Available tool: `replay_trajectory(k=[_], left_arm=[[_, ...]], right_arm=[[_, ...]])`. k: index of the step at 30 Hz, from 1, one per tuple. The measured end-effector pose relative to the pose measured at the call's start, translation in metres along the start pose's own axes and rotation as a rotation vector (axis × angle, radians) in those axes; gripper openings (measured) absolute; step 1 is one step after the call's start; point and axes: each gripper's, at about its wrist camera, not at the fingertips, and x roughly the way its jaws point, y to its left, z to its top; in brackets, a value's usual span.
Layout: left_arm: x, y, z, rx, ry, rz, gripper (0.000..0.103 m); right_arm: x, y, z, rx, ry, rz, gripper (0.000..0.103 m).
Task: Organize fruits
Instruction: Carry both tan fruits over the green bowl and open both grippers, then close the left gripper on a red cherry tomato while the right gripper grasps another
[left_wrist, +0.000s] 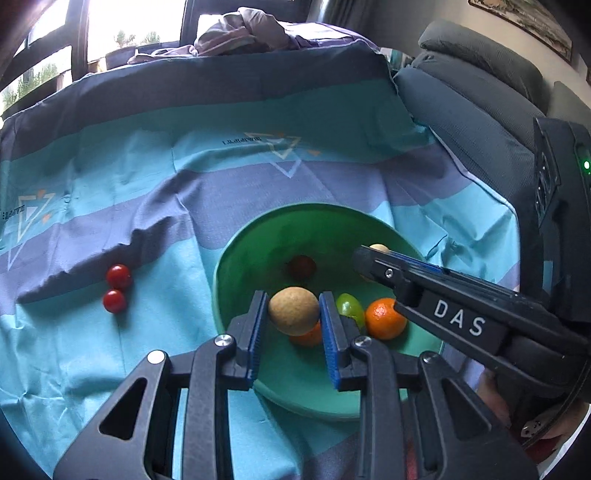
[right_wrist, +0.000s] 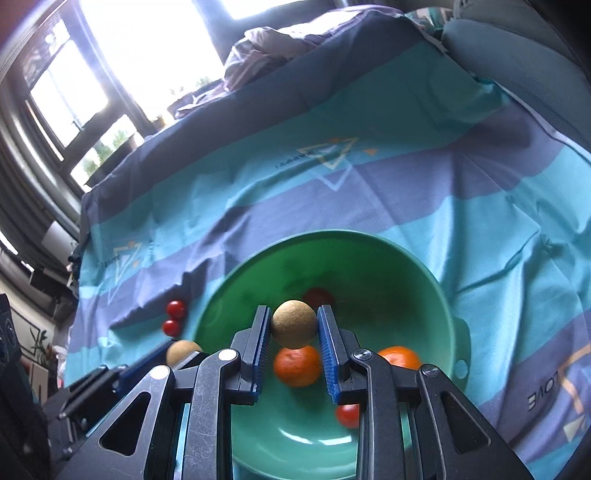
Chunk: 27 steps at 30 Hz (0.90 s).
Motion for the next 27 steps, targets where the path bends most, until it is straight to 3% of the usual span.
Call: replay_trajectory(k=[5, 13, 14, 16, 18, 20, 27], left_arm=[[0.016, -0.005, -0.003, 0.001, 0.043, -0.049, 0.028], [0.021, -0.006, -0.006, -0.011, 0.06, -0.064, 0.028], [0.021, -0.006, -0.006, -0.011, 0.073, -0.067, 0.029], [0.019, -0.002, -0.004, -0.018, 0.096, -0.084, 0.042], [0.008, 0.005, -0.001, -0.019, 0.078, -0.084, 0.047], [-0.006, 0.016, -0.001, -0.018, 0.04, -0.059, 0.051], [-0.045, 0.106, -0.001, -0.141, -0.03, 0.134, 0.054]], right_arm=[[0.007, -0.015, -0.002, 0.033, 0.028, -0.033, 0.028], [0.009, -0.023, -0.002, 0.059, 0.028, -0.052, 0.028], [0.009, -0.024, -0.002, 0.063, 0.027, -0.055, 0.028], [0.009, -0.023, -0.001, 0.06, 0.024, -0.072, 0.031], [0.007, -0.022, -0.001, 0.061, 0.019, -0.077, 0.044], [0.005, -0.019, 0.0, 0.057, 0.008, -0.072, 0.05], [0.002, 0.005, 0.001, 0.014, -0.023, -0.042, 0.05]])
